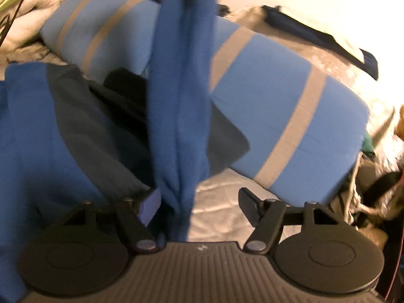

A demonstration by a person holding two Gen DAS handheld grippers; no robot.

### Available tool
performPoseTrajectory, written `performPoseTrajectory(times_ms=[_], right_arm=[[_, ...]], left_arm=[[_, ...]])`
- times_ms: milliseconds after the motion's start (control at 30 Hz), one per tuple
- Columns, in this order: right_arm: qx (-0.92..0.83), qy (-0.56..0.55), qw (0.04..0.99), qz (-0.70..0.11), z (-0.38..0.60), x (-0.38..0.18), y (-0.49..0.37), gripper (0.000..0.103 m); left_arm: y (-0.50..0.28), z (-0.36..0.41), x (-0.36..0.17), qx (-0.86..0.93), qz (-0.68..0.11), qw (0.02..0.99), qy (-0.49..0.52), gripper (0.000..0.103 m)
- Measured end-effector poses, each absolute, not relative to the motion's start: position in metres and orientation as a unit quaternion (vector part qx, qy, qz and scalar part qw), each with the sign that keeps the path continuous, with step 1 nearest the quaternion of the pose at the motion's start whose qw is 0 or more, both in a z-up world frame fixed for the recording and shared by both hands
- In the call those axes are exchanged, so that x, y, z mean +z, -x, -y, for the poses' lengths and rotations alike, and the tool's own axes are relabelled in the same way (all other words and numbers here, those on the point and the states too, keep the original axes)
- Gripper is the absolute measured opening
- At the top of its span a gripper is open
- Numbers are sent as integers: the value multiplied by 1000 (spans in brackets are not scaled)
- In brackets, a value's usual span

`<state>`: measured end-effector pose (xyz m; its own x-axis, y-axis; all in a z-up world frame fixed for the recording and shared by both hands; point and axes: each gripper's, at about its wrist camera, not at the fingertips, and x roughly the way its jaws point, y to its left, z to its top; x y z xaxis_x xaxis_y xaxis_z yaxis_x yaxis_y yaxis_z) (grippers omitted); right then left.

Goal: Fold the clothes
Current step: 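Hold the cuff raised with the left gripper while the right gripper grasps the sleeve, then lower the held sleeve onto the hoodie body with both grippers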

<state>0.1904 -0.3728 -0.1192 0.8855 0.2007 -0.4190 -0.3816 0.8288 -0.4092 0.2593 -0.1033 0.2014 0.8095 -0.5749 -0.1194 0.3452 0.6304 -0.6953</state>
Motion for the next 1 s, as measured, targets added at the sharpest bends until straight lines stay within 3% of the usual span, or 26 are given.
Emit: performPoseTrajectory(times_ms=[100, 133, 200, 267, 467, 733, 767, 800, 867, 933, 1000], right_arm=[[156, 255, 936, -185, 360, -123, -199, 71], [153, 254, 937, -187, 359, -124, -201, 64], [147, 247, 939, -190, 358, -126, -205, 42], [136, 220, 946, -196, 363, -124, -205, 12], [109, 139, 963, -203, 392, -124, -203, 7], [132, 19, 963, -232, 417, -130, -209, 9], [143, 15, 962, -233, 418, -131, -209, 25], [151, 22, 961, -231, 417, -132, -205, 26], [162, 53, 960, -220, 411, -132, -198, 52], [169, 94, 959, -209, 402, -131, -192, 63], [176, 131, 955, -202, 393, -131, -189, 66]], left_arm=[[-257, 103, 202, -265, -167, 886, 342, 12], [-253, 101, 203, -265, -167, 887, 341, 12], [-249, 99, 202, -261, -168, 887, 341, 12], [-249, 96, 200, -256, -171, 888, 342, 12], [-250, 92, 194, -246, -180, 889, 340, 12], [-254, 97, 190, -264, -179, 888, 332, 12], [-254, 98, 190, -267, -178, 888, 329, 12], [-255, 99, 191, -268, -178, 888, 328, 12], [-256, 100, 191, -271, -178, 887, 328, 12], [-257, 102, 190, -273, -178, 886, 330, 12], [-261, 102, 188, -276, -177, 885, 330, 12]])
